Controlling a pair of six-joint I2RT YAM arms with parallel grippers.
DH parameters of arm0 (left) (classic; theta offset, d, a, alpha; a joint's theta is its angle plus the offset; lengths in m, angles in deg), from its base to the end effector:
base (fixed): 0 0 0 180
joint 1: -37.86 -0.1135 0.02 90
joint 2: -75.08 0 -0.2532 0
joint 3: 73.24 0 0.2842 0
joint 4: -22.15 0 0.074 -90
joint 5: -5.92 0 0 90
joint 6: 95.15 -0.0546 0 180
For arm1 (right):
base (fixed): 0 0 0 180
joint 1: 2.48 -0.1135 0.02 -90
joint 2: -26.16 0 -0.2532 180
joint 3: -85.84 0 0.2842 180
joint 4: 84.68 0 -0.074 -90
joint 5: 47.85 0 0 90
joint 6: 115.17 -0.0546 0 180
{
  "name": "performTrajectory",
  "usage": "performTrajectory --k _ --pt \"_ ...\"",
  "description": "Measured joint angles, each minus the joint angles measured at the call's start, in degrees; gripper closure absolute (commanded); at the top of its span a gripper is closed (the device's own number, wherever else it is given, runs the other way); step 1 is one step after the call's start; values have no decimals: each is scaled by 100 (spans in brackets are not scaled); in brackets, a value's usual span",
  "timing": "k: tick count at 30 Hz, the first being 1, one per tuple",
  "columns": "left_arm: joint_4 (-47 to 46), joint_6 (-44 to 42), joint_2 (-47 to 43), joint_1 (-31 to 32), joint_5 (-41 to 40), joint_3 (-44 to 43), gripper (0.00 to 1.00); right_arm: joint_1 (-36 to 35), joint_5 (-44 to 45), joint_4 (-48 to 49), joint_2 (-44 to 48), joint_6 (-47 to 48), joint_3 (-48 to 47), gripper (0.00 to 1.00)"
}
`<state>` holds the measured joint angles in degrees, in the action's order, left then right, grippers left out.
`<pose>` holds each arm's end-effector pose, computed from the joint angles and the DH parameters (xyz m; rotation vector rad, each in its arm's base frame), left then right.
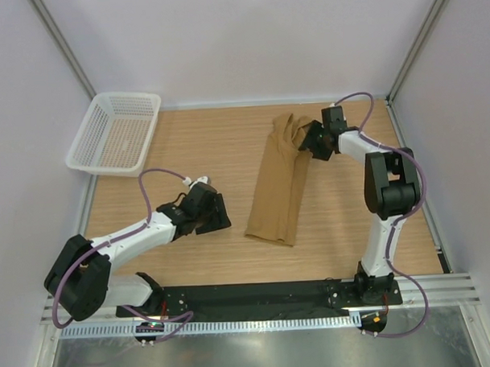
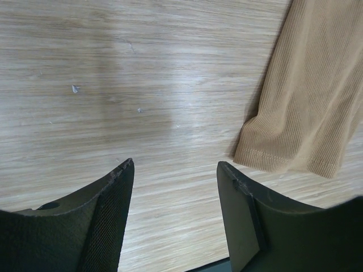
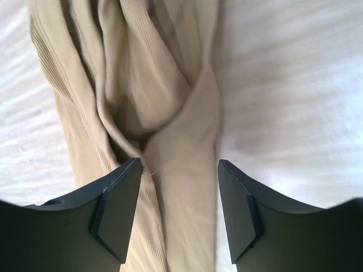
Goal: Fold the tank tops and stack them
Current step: Fold the tank top
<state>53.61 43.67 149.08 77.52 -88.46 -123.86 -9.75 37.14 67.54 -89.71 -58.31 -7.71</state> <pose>0.2221 -0.1787 0.1391 -0.2395 2.5941 -0.5044 0.4713 0.0649 0.1349 0.5179 2.4315 0.4137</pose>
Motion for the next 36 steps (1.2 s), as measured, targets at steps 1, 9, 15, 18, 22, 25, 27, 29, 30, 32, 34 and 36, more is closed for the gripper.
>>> performTrajectory --k 1,9,15,18,22,25,27,29,30,32,34,36 --pt "-15 0 -2 0 7 0 39 0 -4 -61 105 26 107 39" --pt "-203 28 76 170 146 -4 39 -2 -313 -203 1974 175 2146 48" --pt "-367 81 479 457 304 -181 38 -310 -560 -422 3493 181 3515 47" --pt "-492 136 619 520 356 -245 38 -673 -586 -605 4122 111 3985 46" --pt "-612 177 734 564 490 -299 38 -1285 -579 -835 4863 -179 4470 46" --pt "-678 197 852 623 551 -348 38 -1602 -568 -863 5115 -426 4697 46" --pt "-748 212 942 682 590 -367 37 -1781 -553 -883 5128 -562 4791 48" --pt "-817 234 1016 728 638 -369 38 -1930 -544 -872 5119 -682 4863 48" --pt "-850 247 1056 750 658 -374 38 -2020 -540 -861 5101 -745 4892 48" --pt "-903 293 1147 782 691 -391 39 -2186 -527 -822 5001 -841 4924 49" --pt "-946 323 1235 798 710 -413 44 -2341 -501 -754 4854 -933 4940 50" --pt "-984 330 1316 800 726 -433 45 -2479 -476 -669 4708 -1040 4979 50"
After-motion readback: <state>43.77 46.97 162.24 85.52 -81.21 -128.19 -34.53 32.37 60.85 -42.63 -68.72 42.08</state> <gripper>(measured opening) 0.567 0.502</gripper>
